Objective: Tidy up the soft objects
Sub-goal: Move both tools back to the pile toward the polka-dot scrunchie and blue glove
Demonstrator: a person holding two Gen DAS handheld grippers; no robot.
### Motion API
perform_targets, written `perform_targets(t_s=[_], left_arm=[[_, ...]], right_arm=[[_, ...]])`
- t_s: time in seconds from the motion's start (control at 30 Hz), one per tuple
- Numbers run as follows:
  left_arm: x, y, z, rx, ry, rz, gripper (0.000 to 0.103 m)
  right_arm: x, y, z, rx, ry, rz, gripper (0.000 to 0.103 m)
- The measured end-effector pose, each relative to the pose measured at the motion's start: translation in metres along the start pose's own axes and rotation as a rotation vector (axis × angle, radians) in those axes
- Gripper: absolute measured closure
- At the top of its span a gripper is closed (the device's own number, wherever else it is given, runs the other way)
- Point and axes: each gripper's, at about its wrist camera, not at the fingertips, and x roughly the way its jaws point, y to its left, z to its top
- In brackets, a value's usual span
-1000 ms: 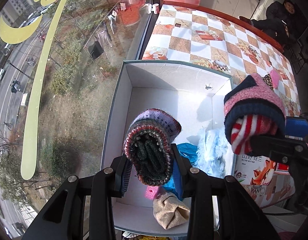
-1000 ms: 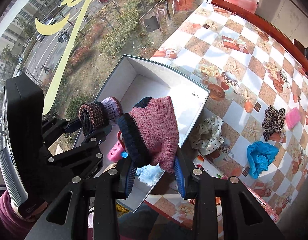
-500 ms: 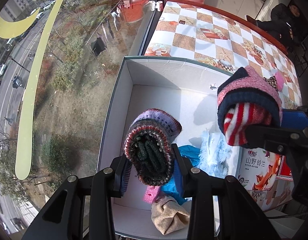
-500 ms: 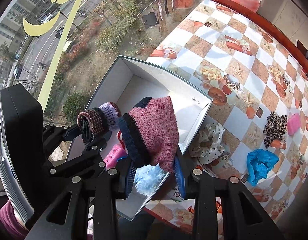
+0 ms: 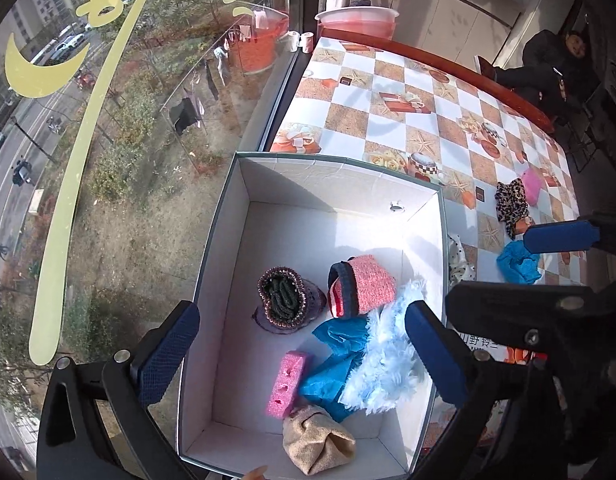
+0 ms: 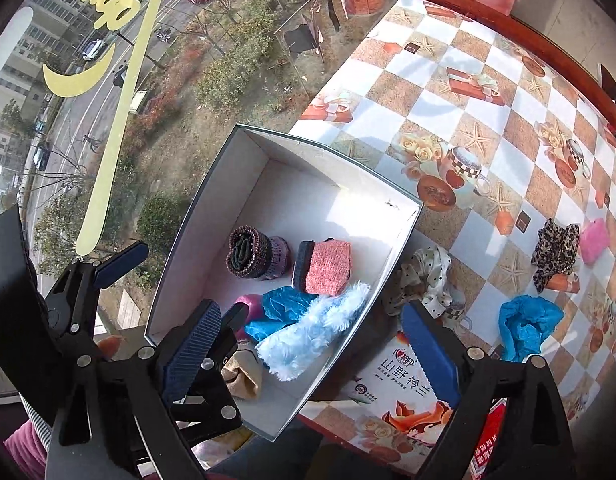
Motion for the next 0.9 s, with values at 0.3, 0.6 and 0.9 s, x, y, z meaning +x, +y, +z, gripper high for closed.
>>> perform_targets(t_s=[0.3,0.6,0.9], left_arm=[[-0.021,-0.053,0.021,0.088,-0.021,-0.095,0.0],[-0.001,-0.135,0.032,0.229,0.063,-0.142,0.0],[0.058,-0.202,0.032,0.294,0.246,-0.058,0.0]], right_arm=[[-0.048,-0.073,-0.028,0.195,-0.003,0.06,0.001],[-0.094,-0.188,-0.085,0.453,0.031,0.062,0.001],[-0.064,-0.28,-0.103,0.531,0.099,-0.009,0.001]])
